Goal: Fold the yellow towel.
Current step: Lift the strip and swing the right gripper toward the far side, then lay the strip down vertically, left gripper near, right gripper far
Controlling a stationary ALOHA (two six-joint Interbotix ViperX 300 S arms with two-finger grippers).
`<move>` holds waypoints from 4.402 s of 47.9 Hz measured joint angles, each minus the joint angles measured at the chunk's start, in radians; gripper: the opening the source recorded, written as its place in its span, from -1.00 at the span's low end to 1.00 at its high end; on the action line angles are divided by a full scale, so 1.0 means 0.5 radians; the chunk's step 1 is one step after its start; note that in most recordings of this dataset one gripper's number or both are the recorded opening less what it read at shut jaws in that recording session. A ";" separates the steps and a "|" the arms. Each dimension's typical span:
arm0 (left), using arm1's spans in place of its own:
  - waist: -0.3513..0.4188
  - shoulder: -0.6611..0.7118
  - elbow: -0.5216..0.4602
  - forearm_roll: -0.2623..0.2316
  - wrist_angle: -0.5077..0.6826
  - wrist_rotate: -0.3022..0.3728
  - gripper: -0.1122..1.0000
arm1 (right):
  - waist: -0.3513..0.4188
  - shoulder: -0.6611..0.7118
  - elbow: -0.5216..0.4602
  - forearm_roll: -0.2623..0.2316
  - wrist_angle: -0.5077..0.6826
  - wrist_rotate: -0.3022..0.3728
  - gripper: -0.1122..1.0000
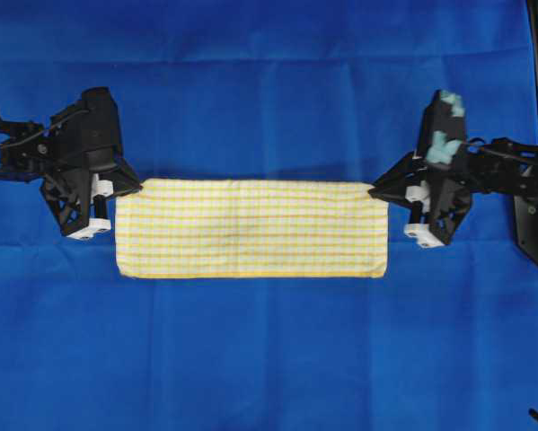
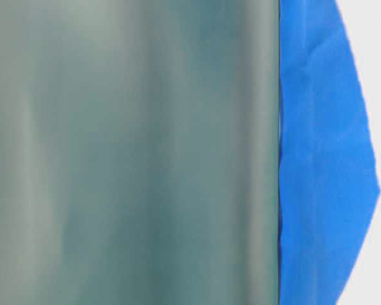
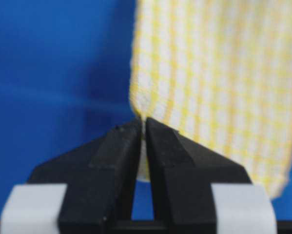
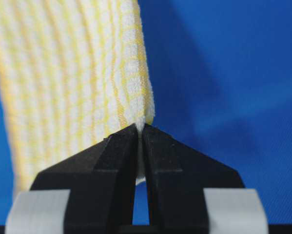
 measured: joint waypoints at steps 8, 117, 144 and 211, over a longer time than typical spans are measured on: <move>-0.018 -0.169 -0.018 0.000 0.077 0.000 -0.75 | -0.012 -0.187 0.000 -0.009 0.080 0.000 -0.76; -0.528 0.920 -1.203 -0.006 -0.574 0.245 -0.75 | -0.905 0.822 -1.178 -0.141 0.074 -0.537 -0.76; -0.503 1.037 -1.322 -0.006 -0.653 0.255 -0.75 | -0.966 0.678 -1.009 -0.141 0.074 -0.537 -0.76; -0.534 0.822 -0.715 -0.009 -0.853 -0.221 -0.75 | -0.865 1.279 -1.473 -0.144 0.147 -0.565 -0.75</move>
